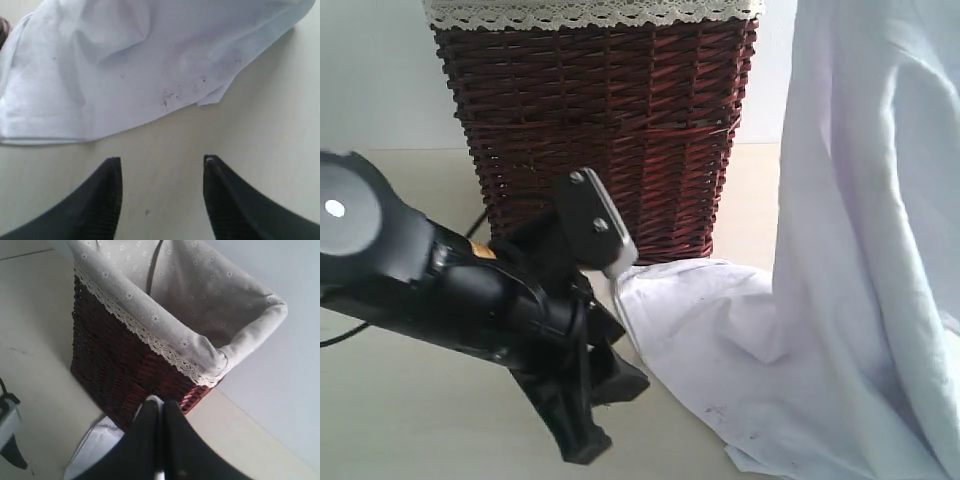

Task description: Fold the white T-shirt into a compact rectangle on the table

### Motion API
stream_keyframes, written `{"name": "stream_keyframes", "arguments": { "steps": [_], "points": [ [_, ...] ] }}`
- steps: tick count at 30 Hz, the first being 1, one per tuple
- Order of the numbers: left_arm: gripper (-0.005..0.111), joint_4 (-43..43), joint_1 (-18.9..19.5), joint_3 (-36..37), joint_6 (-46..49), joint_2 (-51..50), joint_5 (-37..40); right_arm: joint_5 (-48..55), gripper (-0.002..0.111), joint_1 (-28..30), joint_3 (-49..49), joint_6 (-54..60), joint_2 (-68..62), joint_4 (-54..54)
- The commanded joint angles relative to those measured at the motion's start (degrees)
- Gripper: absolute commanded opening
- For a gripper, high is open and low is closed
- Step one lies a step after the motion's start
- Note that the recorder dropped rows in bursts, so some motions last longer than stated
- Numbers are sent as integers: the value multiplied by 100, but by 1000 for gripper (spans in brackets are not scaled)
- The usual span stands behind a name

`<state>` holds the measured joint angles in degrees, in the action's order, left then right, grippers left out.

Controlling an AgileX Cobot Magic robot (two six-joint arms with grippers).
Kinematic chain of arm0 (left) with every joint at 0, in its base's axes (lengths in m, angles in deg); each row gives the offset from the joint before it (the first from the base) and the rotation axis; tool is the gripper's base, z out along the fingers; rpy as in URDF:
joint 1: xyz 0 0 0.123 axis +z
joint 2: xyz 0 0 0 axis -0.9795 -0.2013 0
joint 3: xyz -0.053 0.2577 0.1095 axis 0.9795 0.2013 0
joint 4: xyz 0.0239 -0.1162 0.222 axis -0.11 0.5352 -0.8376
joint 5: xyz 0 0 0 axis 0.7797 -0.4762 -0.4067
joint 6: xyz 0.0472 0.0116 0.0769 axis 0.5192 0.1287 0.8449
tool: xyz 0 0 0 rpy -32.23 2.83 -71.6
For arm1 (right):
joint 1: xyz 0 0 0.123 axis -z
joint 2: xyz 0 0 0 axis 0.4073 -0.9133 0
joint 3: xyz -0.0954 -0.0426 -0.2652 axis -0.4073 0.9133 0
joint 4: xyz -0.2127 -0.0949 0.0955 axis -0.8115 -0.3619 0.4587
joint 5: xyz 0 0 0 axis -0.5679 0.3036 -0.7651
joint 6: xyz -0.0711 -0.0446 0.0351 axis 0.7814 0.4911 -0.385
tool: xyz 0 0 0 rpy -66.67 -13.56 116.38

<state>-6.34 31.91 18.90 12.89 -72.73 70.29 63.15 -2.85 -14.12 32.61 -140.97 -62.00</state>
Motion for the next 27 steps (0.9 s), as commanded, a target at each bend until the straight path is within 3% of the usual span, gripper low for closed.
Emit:
{"name": "stream_keyframes", "arguments": {
  "steps": [1,5,10,16,27],
  "points": [
    [50,513,-584,29,637,-569,-810,-313,0,26,-54,7,-81,382],
    [50,579,-1045,-150,809,-992,-1154,-619,0,26,-54,22,-81,721],
    [50,590,-1346,-661,825,-1501,-1379,-570,0,26,-54,51,-81,813],
    [50,738,-1479,-1214,824,-2112,-1319,-441,0,26,-54,51,-81,802],
    [51,932,-1649,-1335,849,-2747,-1157,-496,0,26,-54,162,-81,817]
  ]
}}
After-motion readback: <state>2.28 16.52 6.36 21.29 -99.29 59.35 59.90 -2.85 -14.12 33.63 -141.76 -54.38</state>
